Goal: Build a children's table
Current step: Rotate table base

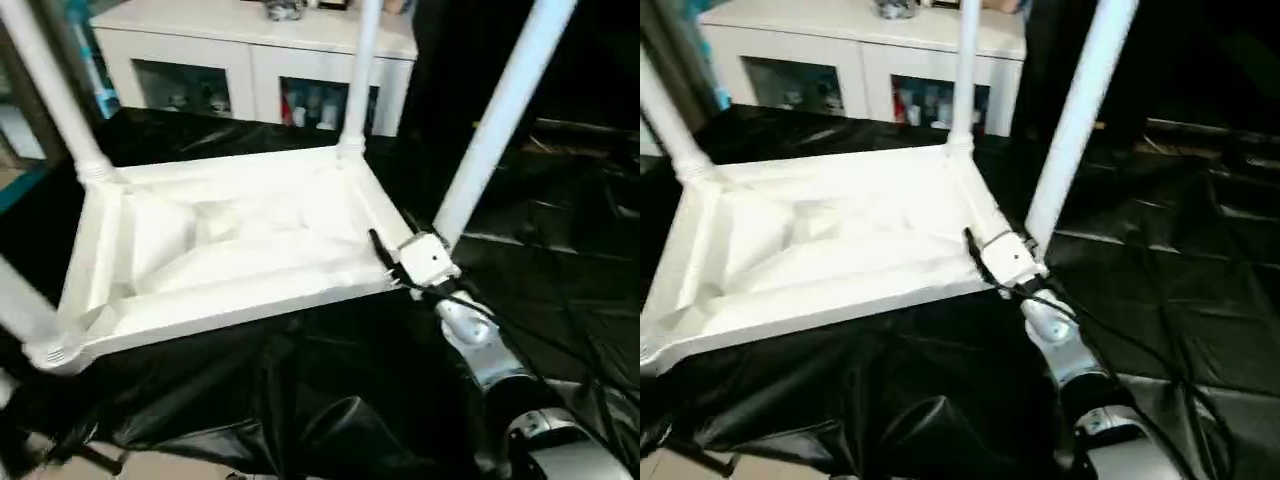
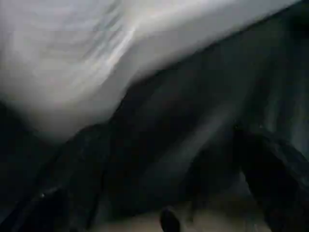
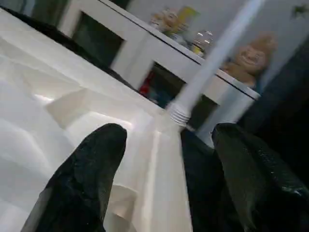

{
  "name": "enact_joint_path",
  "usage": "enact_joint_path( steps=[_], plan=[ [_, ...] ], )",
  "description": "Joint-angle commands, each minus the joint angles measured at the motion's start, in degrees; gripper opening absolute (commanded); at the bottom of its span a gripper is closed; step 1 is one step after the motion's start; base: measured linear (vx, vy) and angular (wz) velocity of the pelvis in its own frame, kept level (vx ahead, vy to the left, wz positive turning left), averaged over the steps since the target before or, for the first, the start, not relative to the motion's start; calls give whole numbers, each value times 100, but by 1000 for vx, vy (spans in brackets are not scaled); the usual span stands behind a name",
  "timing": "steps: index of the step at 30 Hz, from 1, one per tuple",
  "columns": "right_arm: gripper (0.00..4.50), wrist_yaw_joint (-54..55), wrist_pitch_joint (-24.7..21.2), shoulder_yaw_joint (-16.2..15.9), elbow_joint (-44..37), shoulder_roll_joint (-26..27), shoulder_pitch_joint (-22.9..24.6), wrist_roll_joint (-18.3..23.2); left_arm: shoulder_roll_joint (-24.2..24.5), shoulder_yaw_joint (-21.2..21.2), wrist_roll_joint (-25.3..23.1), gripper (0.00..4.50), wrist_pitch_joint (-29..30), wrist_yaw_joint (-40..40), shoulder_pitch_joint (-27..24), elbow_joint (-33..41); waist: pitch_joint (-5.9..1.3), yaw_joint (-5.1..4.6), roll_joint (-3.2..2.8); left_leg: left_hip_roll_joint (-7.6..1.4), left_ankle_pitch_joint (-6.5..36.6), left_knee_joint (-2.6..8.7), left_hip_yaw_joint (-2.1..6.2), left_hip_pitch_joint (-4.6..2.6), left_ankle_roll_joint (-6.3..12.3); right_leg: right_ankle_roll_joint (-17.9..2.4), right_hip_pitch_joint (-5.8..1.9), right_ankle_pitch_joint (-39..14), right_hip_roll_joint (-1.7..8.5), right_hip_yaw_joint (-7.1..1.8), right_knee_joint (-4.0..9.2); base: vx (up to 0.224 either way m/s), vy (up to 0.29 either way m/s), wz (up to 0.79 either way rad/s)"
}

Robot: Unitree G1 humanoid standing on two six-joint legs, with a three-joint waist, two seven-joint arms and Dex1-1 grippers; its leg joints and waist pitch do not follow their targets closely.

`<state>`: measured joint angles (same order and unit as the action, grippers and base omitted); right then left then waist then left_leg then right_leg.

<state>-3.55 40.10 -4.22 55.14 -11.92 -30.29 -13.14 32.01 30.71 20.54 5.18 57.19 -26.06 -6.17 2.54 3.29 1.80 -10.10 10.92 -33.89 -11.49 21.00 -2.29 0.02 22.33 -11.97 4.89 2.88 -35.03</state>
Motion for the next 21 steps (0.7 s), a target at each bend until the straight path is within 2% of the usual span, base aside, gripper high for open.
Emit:
enact_joint_path(
  steps=[1,2,3,4,5,6,7,8,10,11,13,15,16,18,21],
  plan=[
    [332,14,-30,208,-27,-45,-148,205,18,-209,48,448,47,17,320,226,-173,-36,-90,-326,3068,517,136,-282,-179,-793,100,-2040,223,-300,549,0,0,0],
    [332,-36,-19,191,-43,-26,-151,217,-8,-296,60,448,51,6,421,287,-169,-13,-99,-324,3123,519,141,-298,-194,-784,114,-2094,228,-318,550,0,0,0],
    [332,-193,-4,169,-79,46,-162,294,-138,-614,143,448,204,-55,750,575,-177,-11,-129,-319,3104,525,161,-278,-223,-781,94,-2067,237,-341,537,0,0,0],
    [332,-193,-4,169,-79,46,-162,294,-138,-614,143,448,204,-55,750,575,-176,-29,-122,-319,3086,537,162,-247,-234,-768,67,-2028,225,-336,523,0,0,0],
    [332,-193,-4,169,-79,46,-162,294,-138,-614,143,448,204,-55,750,575,-185,2,-130,-325,3040,540,169,-256,-264,-770,71,-1968,234,-338,528,0,0,0],
    [332,-271,20,159,-75,91,-177,345,-225,-808,213,448,295,-90,960,718,-185,-5,-113,-329,3066,546,178,-240,-283,-788,54,-1965,240,-336,518,0,0,0],
    [332,-284,42,152,-65,107,-185,359,-253,-871,249,448,314,-89,1038,736,-195,-3,-175,-325,3046,548,193,-231,-318,-806,33,-1914,250,-336,502,0,0,0],
    [332,-284,42,152,-65,107,-185,359,-253,-871,249,448,314,-89,1038,736,-201,-5,-151,-326,3025,550,183,-241,-332,-808,37,-1860,235,-327,514,0,0,0],
    [332,-265,80,134,-67,129,-187,365,-246,-983,269,448,360,-81,1169,711,-203,-14,-122,-313,2960,550,194,-198,-336,-843,-5,-1738,239,-321,479,0,0,0],
    [332,-264,81,133,-68,130,-187,365,-243,-986,267,448,359,-80,1171,707,-208,-36,-130,-307,2906,553,197,-172,-340,-839,-30,-1688,238,-317,475,0,0,0],
    [332,-256,134,163,-55,93,-154,405,-47,-886,92,448,269,-84,1185,478,-232,-74,-102,-287,2608,536,207,-105,-257,-836,-97,-1500,246,-315,431,0,0,0],
    [332,-269,143,180,-44,86,-149,414,-19,-840,80,448,246,-89,1193,434,-232,-97,-107,-299,2514,529,204,-114,-224,-867,-91,-1485,250,-308,436,0,0,0],
    [332,-301,147,197,-38,72,-130,433,-5,-770,100,448,233,-103,1208,427,-232,-103,-80,-302,2520,520,194,-127,-212,-891,-78,-1488,247,-309,442,0,0,0],
    [332,-336,138,209,-37,64,-113,455,4,-701,143,448,259,-121,1219,437,-236,-116,-93,-303,2460,509,190,-126,-186,-966,-81,-1408,250,-313,427,0,0,0],
    [332,-809,-64,297,-102,77,-16,729,225,-497,206,448,259,-175,1184,331,-251,-123,-95,-297,2233,489,174,-113,-48,-1066,-96,-1076,231,-313,394,0,0,0]
  ],
)
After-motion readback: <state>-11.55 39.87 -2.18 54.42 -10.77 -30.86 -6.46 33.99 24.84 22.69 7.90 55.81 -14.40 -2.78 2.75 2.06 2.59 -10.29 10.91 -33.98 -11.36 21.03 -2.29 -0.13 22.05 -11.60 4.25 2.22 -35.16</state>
